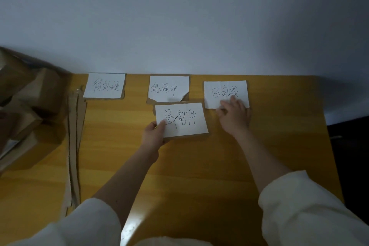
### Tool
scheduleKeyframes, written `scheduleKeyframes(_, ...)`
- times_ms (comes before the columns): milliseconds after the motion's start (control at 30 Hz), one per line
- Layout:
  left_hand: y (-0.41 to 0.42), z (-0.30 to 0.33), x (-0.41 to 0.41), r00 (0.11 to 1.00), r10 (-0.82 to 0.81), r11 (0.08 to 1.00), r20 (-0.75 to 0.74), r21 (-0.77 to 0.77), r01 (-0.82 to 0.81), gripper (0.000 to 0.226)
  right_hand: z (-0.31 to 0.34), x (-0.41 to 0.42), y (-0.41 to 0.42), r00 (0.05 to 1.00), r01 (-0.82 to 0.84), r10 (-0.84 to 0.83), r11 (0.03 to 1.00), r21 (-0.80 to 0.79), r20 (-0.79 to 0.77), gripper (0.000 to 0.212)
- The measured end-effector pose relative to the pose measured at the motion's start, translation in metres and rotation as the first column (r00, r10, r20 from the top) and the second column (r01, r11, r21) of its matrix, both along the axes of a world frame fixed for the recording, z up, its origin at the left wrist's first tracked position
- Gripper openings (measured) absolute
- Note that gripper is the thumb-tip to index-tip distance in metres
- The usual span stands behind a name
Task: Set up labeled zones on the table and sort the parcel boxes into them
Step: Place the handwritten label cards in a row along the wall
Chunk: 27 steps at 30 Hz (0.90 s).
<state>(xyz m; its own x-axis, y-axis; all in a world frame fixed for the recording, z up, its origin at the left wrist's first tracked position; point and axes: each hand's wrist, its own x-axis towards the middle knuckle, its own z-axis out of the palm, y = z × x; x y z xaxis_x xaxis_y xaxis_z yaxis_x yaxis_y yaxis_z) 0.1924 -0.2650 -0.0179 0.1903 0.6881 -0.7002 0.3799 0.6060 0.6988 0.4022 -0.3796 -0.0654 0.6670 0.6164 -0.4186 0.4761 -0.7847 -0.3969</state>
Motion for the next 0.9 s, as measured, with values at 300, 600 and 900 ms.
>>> scheduleKeyframes(300, 0.006, -0.003, -0.001, 1.0, 0.001, 1.0, 0.001, -0.009, -0.001, 0.033, 0.003, 0.005, 0.015, 1.0, -0.009, 0.009, 0.999, -0.041, 0.013, 0.05)
scheduleKeyframes(600, 0.005, -0.002, 0.003, 1.0, 0.007, 1.0, 0.019, -0.007, -0.007, 0.028, 0.008, 0.01, 0.021, 1.0, -0.003, 0.002, 0.998, -0.065, -0.019, 0.05)
scheduleKeyframes(900, 0.006, -0.003, 0.0, 1.0, -0.005, 1.0, 0.012, -0.017, 0.005, 0.035, 0.008, 0.016, 0.026, 1.0, -0.006, 0.005, 0.998, -0.06, -0.019, 0.051)
